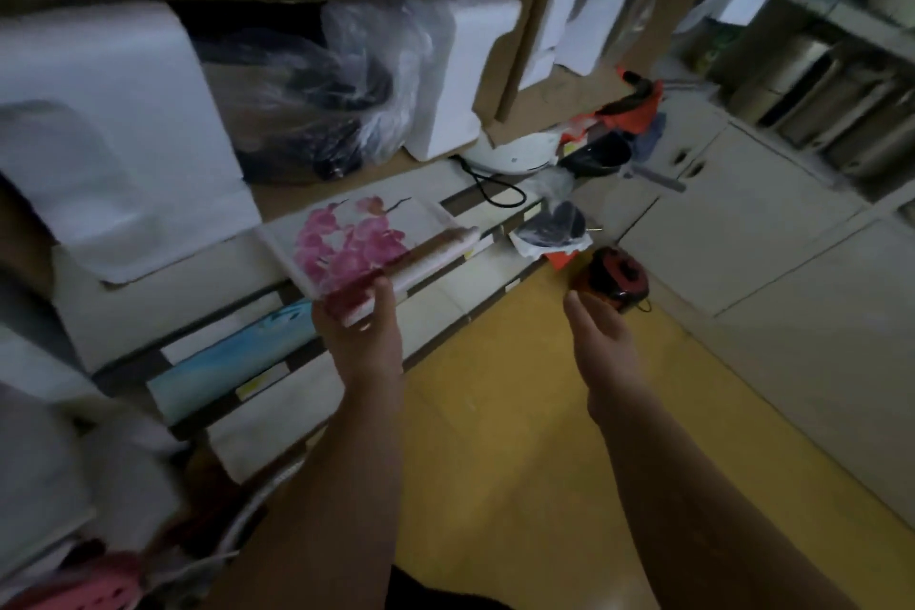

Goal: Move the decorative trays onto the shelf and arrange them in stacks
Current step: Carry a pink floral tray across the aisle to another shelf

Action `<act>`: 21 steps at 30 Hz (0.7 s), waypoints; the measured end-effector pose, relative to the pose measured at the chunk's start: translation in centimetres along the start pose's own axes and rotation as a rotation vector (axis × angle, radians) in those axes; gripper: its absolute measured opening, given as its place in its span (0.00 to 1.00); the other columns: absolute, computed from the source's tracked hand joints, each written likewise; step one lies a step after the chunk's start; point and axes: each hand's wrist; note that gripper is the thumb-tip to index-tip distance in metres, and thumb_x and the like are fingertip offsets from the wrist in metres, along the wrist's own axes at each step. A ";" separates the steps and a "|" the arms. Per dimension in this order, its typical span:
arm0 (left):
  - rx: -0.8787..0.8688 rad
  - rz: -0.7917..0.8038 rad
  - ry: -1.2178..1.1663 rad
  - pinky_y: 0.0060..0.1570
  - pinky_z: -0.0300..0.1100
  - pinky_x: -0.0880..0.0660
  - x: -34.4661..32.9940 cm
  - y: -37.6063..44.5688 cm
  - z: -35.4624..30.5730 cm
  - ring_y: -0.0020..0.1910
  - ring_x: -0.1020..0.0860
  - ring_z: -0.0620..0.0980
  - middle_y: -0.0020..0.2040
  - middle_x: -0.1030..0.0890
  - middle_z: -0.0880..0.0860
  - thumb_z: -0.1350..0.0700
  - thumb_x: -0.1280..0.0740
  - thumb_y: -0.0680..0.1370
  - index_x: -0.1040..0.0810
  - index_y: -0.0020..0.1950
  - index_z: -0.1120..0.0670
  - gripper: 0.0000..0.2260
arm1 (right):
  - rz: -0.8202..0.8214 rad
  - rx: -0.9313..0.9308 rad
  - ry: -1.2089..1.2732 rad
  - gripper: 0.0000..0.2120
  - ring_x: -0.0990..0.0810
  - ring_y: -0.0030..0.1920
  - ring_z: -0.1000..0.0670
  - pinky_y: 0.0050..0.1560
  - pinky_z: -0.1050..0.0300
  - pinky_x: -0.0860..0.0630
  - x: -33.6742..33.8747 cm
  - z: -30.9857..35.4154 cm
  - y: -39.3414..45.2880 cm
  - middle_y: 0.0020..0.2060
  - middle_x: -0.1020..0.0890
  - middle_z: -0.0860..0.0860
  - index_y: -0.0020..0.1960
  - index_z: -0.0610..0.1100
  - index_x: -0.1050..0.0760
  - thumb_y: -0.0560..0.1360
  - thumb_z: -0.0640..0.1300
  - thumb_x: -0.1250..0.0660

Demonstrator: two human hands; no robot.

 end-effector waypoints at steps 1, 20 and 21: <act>0.006 -0.028 0.016 0.62 0.44 0.23 -0.3 0.2 0.3 0.75 0.27 0.54 0.79 0.29 0.56 0.47 0.23 0.79 0.36 0.83 0.51 0.37 | 0.013 -0.001 -0.024 0.29 0.24 0.65 0.51 0.63 0.50 0.27 -1.3 0.5 0.9 0.74 0.23 0.51 0.78 0.55 0.28 0.80 0.64 0.31; -0.130 -0.085 0.580 0.77 0.61 0.32 3.1 5.5 -0.6 0.80 0.33 0.54 0.82 0.31 0.48 0.24 0.23 0.57 0.31 0.78 0.34 0.51 | 0.293 -0.022 -0.212 0.36 0.25 0.71 0.43 0.65 0.47 0.29 -14.0 4.4 10.1 0.74 0.24 0.49 0.80 0.52 0.29 0.78 0.67 0.29; -0.118 -0.093 0.629 0.79 0.62 0.35 3.2 5.2 -1.1 0.82 0.37 0.56 0.84 0.35 0.49 0.24 0.22 0.58 0.31 0.80 0.35 0.52 | 0.332 -0.011 -0.244 0.30 0.23 0.65 0.45 0.61 0.50 0.29 -14.4 4.2 10.7 0.68 0.21 0.51 0.76 0.52 0.24 0.79 0.66 0.30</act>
Point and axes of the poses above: each hand's wrist, its own y-axis towards the middle knuckle, its own x-axis out of the back of the hand, z = x × y
